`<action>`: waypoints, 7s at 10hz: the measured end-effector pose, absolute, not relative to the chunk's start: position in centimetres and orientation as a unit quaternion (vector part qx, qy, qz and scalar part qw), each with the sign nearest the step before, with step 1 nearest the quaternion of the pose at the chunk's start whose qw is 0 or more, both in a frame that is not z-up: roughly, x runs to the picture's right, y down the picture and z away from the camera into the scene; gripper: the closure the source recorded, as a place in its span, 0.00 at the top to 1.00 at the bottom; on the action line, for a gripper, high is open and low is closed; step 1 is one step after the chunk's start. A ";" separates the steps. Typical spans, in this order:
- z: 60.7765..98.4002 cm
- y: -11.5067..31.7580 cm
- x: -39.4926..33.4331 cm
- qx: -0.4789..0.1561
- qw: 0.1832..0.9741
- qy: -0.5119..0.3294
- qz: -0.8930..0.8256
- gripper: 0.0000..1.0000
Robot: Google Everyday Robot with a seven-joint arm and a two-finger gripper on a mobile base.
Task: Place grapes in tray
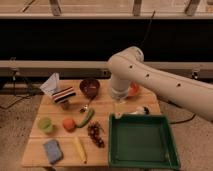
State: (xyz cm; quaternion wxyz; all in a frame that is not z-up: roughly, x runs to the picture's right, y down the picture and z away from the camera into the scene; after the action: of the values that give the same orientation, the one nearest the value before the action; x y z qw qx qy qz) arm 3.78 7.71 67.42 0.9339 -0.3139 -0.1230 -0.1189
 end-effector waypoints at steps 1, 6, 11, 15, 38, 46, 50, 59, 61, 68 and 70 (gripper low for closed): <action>67.4 7.7 3.8 -0.314 0.934 -0.123 -0.119 0.80; 67.5 7.8 3.8 -0.314 0.934 -0.123 -0.118 0.80; 67.5 7.7 3.8 -0.314 0.934 -0.123 -0.119 0.80; 67.5 7.8 3.8 -0.314 0.934 -0.123 -0.118 0.80; 77.6 16.2 -8.1 -0.337 0.865 -0.264 -0.263 0.80; 78.3 20.6 -6.4 -0.355 0.850 -0.278 -0.273 0.80; 79.4 22.4 -6.0 -0.365 0.845 -0.281 -0.271 0.80; 80.1 24.8 -5.7 -0.390 0.832 -0.290 -0.268 0.66; 80.3 25.1 -6.0 -0.390 0.831 -0.293 -0.268 0.45; 80.1 25.2 -6.4 -0.389 0.829 -0.301 -0.267 0.00; 79.3 24.3 -6.6 -0.379 0.833 -0.305 -0.264 0.00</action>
State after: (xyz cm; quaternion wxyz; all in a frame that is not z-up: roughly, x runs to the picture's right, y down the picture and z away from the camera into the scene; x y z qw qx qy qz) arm -6.59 24.27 79.32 0.8326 -0.3794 -0.3050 -0.2642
